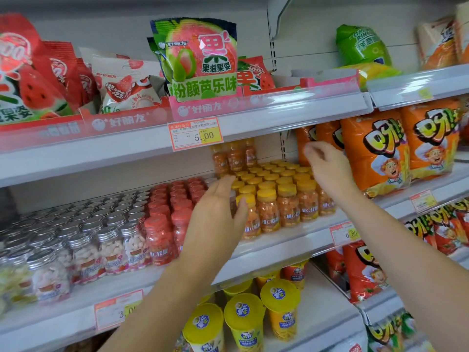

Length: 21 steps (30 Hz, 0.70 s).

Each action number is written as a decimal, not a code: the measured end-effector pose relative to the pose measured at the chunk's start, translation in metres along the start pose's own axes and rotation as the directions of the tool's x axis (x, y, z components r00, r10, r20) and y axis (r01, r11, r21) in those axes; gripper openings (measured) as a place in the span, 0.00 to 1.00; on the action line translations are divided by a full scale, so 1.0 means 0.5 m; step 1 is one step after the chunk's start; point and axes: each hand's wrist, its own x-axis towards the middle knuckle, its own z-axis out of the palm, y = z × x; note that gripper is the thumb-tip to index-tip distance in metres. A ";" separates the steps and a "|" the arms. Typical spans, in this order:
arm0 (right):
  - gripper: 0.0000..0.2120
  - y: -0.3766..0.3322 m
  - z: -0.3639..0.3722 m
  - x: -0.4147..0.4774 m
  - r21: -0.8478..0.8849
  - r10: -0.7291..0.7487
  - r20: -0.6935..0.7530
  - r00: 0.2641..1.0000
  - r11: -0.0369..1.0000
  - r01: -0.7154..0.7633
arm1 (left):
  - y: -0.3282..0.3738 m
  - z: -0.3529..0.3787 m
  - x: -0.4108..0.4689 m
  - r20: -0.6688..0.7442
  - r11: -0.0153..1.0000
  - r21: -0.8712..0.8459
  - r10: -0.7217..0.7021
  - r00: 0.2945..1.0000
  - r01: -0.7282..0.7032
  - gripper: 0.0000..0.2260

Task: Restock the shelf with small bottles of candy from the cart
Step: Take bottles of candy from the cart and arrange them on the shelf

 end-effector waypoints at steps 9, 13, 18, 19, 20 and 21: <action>0.36 0.139 -0.041 -0.027 -0.015 0.387 0.220 0.895 0.919 -0.394 | 0.020 0.070 0.000 0.262 0.915 0.195 -0.396 0.880 0.353 0.15; 0.36 0.124 -0.039 -0.011 0.004 0.428 0.307 0.850 0.893 -0.450 | 0.023 0.091 0.011 0.275 0.892 0.256 -0.436 0.857 0.372 0.14; 0.46 0.127 -0.048 -0.002 -0.033 0.431 0.415 0.801 0.887 -0.460 | 0.025 0.102 0.013 0.246 0.864 0.293 -0.481 0.841 0.409 0.19; 0.45 0.128 -0.051 -0.001 -0.029 0.427 0.418 0.802 0.888 -0.458 | 0.025 0.105 0.013 0.243 0.864 0.282 -0.485 0.840 0.417 0.20; 0.45 0.130 -0.055 -0.002 -0.016 0.423 0.421 0.802 0.888 -0.460 | 0.023 0.110 0.013 0.240 0.865 0.266 -0.487 0.840 0.425 0.20; 0.46 0.134 -0.058 -0.002 0.001 0.417 0.424 0.804 0.887 -0.461 | 0.020 0.115 0.012 0.236 0.868 0.248 -0.485 0.842 0.430 0.20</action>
